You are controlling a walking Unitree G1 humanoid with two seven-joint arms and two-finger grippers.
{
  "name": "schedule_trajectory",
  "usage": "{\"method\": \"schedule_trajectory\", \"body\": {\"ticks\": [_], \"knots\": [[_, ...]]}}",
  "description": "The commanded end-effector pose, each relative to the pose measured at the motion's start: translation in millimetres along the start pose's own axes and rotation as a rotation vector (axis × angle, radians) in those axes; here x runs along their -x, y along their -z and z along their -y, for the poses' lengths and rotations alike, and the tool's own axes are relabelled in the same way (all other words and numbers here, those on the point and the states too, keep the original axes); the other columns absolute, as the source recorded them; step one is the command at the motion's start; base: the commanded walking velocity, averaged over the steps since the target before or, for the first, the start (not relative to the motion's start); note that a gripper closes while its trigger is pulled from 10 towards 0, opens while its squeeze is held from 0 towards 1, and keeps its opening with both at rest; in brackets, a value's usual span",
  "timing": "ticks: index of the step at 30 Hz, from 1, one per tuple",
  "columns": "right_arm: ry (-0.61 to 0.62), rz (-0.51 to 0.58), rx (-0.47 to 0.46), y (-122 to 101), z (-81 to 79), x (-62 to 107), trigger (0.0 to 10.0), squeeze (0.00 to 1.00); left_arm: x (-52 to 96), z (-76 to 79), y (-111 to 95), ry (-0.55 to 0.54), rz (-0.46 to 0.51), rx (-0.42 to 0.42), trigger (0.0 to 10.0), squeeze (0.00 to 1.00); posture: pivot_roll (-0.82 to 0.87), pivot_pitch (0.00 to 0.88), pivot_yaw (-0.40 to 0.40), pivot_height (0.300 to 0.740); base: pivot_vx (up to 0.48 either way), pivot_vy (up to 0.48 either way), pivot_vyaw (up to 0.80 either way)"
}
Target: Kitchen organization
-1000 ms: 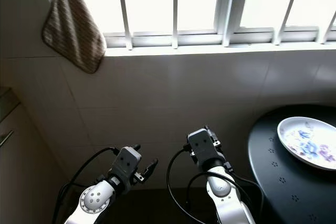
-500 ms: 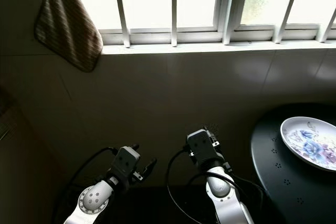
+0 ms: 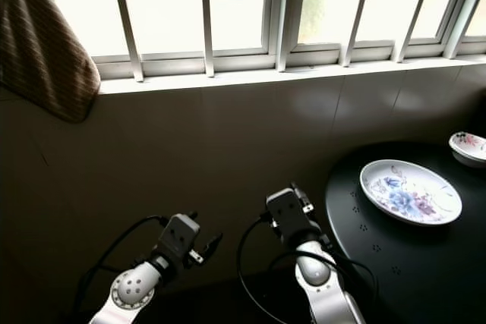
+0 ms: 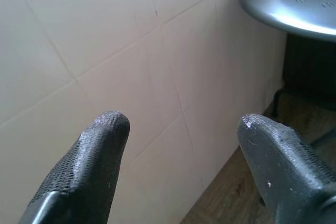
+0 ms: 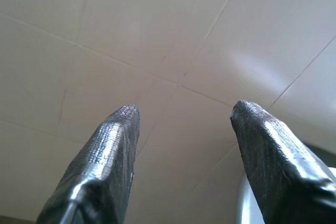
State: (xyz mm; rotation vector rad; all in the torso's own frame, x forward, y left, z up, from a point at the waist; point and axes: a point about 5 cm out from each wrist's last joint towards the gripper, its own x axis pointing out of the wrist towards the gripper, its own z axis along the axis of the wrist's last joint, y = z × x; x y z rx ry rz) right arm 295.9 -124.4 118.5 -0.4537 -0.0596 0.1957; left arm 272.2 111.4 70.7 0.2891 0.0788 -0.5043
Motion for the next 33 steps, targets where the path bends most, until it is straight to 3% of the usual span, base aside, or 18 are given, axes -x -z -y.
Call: {"method": "schedule_trajectory", "body": {"ticks": [1, 21, 23, 33], "knots": [[0.000, 0.003, 0.019, -0.1, 2.5, 1.2, 10.0, 0.00, 0.2, 2.8, -1.9, 0.001, 0.013, 0.011, 10.0, 0.00, -0.04, 0.000, 0.023, 0.740, 0.000, 0.000, 0.00], [-0.018, 0.000, 0.004, 0.3, 0.1, 1.4, 10.0, 0.00, 0.5, -0.2, -2.7, -0.008, 0.014, 0.024, 10.0, 0.00, -0.03, 0.000, 0.021, 0.740, 0.012, 0.000, 0.00], [-0.004, -0.007, -0.028, 1.2, 1.8, 1.2, 10.0, 0.00, 0.3, -0.8, -2.9, -0.011, 0.015, 0.024, 10.0, 0.00, -0.03, 0.000, 0.021, 0.740, 0.246, 0.000, -0.80], [-0.004, 0.003, 0.017, -0.2, 3.7, -1.1, 10.0, 0.00, -2.5, -1.4, -3.7, -0.012, 0.019, 0.023, 10.0, 0.00, -0.04, 0.000, 0.020, 0.740, 0.284, 0.000, -0.46]]}}
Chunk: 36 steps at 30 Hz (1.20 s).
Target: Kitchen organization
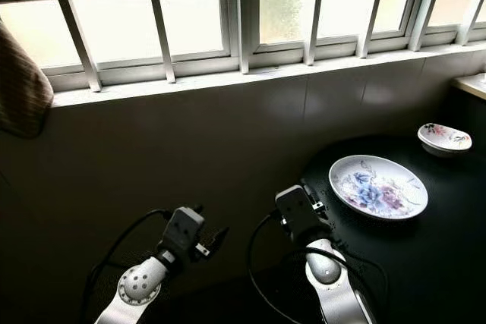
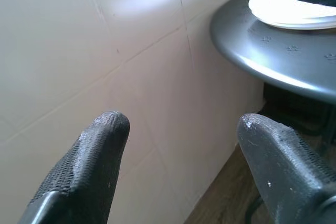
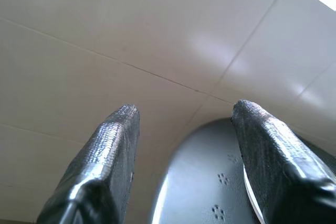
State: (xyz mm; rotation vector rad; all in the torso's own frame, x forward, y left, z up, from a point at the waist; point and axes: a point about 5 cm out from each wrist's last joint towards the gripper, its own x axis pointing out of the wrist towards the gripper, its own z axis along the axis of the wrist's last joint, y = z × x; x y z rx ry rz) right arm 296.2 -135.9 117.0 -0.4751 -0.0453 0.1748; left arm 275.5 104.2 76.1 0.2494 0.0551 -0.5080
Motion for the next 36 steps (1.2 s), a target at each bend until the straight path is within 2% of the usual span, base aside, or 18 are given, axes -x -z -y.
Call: {"method": "schedule_trajectory", "body": {"ticks": [1, 6, 9, 19, 28, 36], "knots": [[-0.020, 0.022, -0.002, -6.5, -5.6, -3.0, 10.0, 0.00, 2.8, -4.3, 3.3, -0.012, -0.013, -0.009, 10.0, 0.00, -0.04, 0.000, 0.019, 0.740, 0.281, 0.000, 0.00], [-0.011, 0.001, -0.018, -3.9, -4.6, -3.8, 10.0, 0.00, 2.6, -4.1, 3.4, -0.012, -0.013, -0.008, 10.0, 0.00, -0.03, 0.000, 0.019, 0.740, 0.000, 0.000, 0.00], [0.002, -0.009, -0.041, -2.4, -2.3, -4.0, 10.0, 0.00, 2.4, -3.9, 3.3, -0.011, -0.012, -0.007, 10.0, 0.00, -0.03, 0.000, 0.019, 0.740, 0.000, 0.000, -0.80], [-0.002, 0.000, -0.025, -4.1, -3.5, -3.6, 10.0, 0.00, 3.5, -3.0, 3.9, -0.002, -0.016, -0.023, 10.0, 0.00, -0.03, 0.000, 0.020, 0.740, 0.000, -0.025, -0.80], [-0.017, 0.015, 0.001, -6.6, -6.1, -3.7, 10.0, 0.00, 3.4, -2.9, 3.9, -0.002, -0.014, -0.023, 10.0, 0.00, -0.03, 0.000, 0.020, 0.740, 0.000, -0.378, 0.00], [-0.017, 0.013, 0.001, -6.4, -5.8, -3.8, 10.0, 0.00, 3.3, -3.0, 3.5, -0.007, -0.012, -0.017, 10.0, 0.00, -0.03, 0.000, 0.020, 0.740, 0.000, 0.000, 0.00]]}}
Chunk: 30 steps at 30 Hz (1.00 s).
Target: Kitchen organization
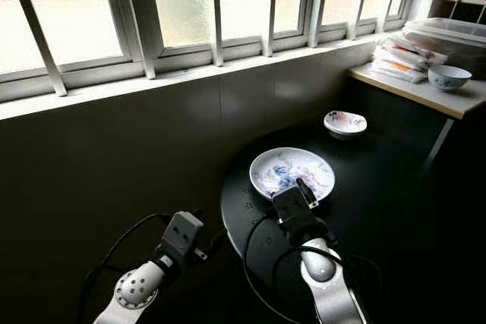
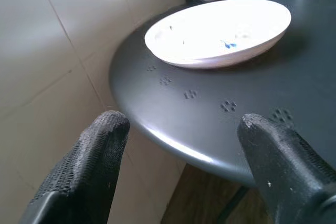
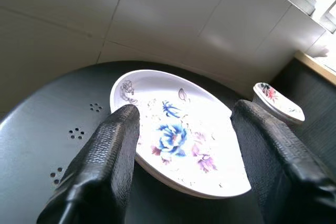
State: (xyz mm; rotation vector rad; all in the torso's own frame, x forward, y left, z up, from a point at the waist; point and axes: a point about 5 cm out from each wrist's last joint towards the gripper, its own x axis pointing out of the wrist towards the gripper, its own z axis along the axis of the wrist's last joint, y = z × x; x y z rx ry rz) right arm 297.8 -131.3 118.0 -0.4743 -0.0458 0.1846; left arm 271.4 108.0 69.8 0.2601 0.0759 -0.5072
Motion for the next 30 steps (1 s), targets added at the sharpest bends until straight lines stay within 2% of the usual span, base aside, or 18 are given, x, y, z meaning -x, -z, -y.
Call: {"method": "schedule_trajectory", "body": {"ticks": [1, 9, 13, 14, 16, 22, 30], "knots": [[-0.008, 0.010, 0.002, -3.5, -2.7, -1.5, 10.0, 0.00, -1.2, -3.5, -3.5, -0.009, 0.010, -0.011, 10.0, 0.00, -0.03, 0.000, 0.020, 0.740, 0.000, 0.000, 0.00], [-0.013, 0.012, 0.049, -3.7, -3.9, -1.7, 10.0, 0.00, -1.2, -4.1, -3.4, -0.018, 0.011, -0.006, 10.0, 0.00, -0.03, 0.000, 0.021, 0.740, 0.000, 0.000, 0.00], [-0.020, 0.014, 0.080, -3.7, -6.4, -1.9, 10.0, 0.00, -1.2, -4.1, -2.7, -0.019, 0.007, -0.008, 10.0, 0.00, -0.03, 0.000, 0.021, 0.740, 0.000, 0.000, 0.69], [-0.020, 0.014, 0.080, -3.7, -6.4, -1.9, 10.0, 0.00, -1.2, -4.1, -2.7, -0.019, 0.007, -0.008, 10.0, 0.00, -0.03, 0.000, 0.021, 0.740, 0.000, 0.000, 0.80], [-0.014, 0.015, 0.023, -3.1, -5.0, -1.8, 10.0, 0.00, -1.3, -3.9, -2.5, -0.018, 0.007, -0.008, 10.0, 0.00, -0.03, 0.000, 0.021, 0.740, 0.251, 0.000, 0.77], [-0.012, 0.000, 0.052, -2.1, -4.7, -1.6, 10.0, 0.00, -0.9, -3.4, -2.0, -0.018, 0.006, -0.006, 10.0, 0.00, -0.03, 0.000, 0.020, 0.740, 0.257, 0.000, 0.00], [-0.008, -0.012, 0.040, -0.3, -4.2, -1.4, 10.0, 0.00, -0.5, -2.7, -1.8, -0.017, 0.010, -0.002, 10.0, 0.00, -0.03, 0.000, 0.019, 0.740, 0.269, 0.000, 0.00]]}}
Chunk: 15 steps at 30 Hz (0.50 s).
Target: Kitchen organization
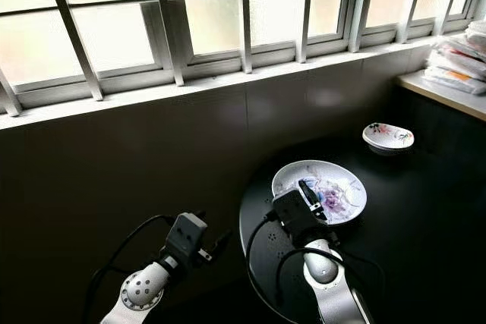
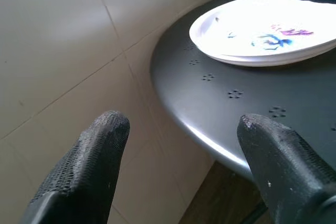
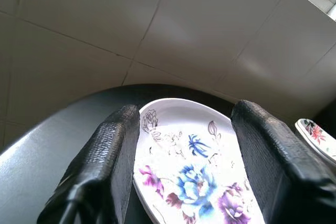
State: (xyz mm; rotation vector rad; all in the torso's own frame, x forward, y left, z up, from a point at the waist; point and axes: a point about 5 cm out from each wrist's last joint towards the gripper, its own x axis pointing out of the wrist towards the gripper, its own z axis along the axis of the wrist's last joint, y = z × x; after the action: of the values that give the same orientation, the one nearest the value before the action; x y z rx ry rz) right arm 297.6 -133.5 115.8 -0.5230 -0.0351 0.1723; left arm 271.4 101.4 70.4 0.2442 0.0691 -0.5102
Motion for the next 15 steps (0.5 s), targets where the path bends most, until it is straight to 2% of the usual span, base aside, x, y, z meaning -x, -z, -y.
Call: {"method": "schedule_trajectory", "body": {"ticks": [1, 11, 13, 15], "knots": [[-0.016, 0.005, -0.008, -3, -4.9, -1.9, 10.0, 0.00, 2.6, -8.0, 0, -0.019, 0.004, -0.012, 10.0, 0.00, -0.03, 0.000, 0.019, 0.740, 0.266, 0.000, 0.00], [-0.068, -0.088, -0.104, 8, -9.6, -5.4, 10.0, 0.00, 2.2, -7.6, -1, -0.015, 0.011, -0.003, 10.0, 0.00, -0.03, 0.000, 0.018, 0.740, 0.000, 0.000, 0.00], [-0.052, -0.160, -0.218, 15, -4.2, -10.8, 10.0, 0.00, 1.6, -7.7, -2, -0.015, 0.012, -0.002, 10.0, 0.00, -0.03, 0.000, 0.015, 0.740, 0.000, 0.000, 0.00], [-0.062, -0.170, -0.231, 16, -4.1, -11.8, 10.0, 0.00, 1.6, -7.7, -2, -0.015, 0.013, -0.001, 10.0, 0.00, -0.03, 0.000, 0.015, 0.740, 0.000, 0.000, 0.00]]}}
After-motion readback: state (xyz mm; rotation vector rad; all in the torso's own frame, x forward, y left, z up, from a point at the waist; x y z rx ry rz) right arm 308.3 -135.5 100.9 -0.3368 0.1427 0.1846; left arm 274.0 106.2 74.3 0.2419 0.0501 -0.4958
